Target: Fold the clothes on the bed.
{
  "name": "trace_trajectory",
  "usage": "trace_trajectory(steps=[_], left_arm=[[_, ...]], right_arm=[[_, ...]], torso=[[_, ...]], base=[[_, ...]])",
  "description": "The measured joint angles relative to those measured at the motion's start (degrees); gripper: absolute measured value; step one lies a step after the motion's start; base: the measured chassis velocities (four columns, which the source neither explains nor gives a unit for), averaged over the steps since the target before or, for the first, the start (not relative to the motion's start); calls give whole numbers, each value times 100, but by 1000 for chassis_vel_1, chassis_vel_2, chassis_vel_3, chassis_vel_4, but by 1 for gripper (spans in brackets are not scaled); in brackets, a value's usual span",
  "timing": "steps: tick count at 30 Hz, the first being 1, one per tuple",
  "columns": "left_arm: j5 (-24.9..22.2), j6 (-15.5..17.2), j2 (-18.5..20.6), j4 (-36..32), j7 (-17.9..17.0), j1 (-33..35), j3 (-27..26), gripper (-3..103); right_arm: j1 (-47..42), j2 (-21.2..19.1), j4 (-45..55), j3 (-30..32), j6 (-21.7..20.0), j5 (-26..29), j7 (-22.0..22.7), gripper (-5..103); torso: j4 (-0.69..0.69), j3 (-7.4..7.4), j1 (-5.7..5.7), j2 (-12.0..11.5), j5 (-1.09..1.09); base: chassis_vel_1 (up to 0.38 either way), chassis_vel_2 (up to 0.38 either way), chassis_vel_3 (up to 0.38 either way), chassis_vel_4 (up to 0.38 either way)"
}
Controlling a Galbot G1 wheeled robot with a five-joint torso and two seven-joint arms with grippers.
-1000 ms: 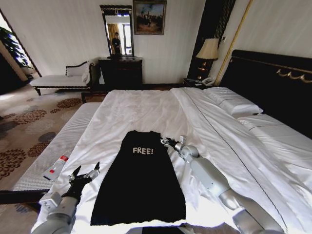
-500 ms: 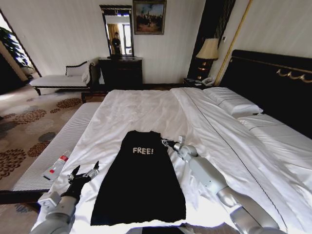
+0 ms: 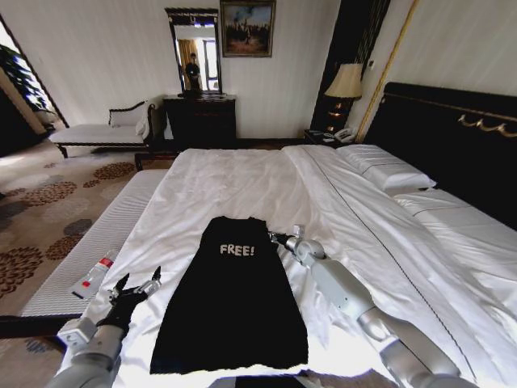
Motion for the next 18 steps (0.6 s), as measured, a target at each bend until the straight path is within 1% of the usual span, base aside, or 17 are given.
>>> trace_trajectory(steps=[4,8,9,13,14,15,18], left_arm=[[0,-1,0,0,0,-12,18,100],[1,-1,20,0,-1,-46,48,100],[1,-1,20,0,-1,-46,48,100],[0,-1,38,0,-5,-74,75,100],[0,-1,38,0,-5,-74,75,100],[-1,-1,38,0,-5,-75,75,100],[-8,-1,29,-6,-4,-69,54,100]], right_arm=[[0,-64,69,0,31,-127,17,0],[-4,-217,211,21,180,-717,61,0],[-4,-217,211,21,180,-717,61,0],[-20,-445,436,-33,153,-1588,179,0],[-20,-445,436,-33,153,-1588,179,0],[-26,-496,485,-58,124,-1799,204,0],[-57,-594,580,-102,31,-2204,320,0]], torso=[[0,0,0,0,0],[0,0,0,0,0],[0,0,0,0,0],[0,0,0,0,0],[0,0,0,0,0],[-1,0,0,0,0],[-1,0,0,0,1]], base=[[0,0,0,0],[0,0,0,0],[0,0,0,0],[0,0,0,0],[0,0,0,0],[0,0,0,0],[0,0,0,0]])
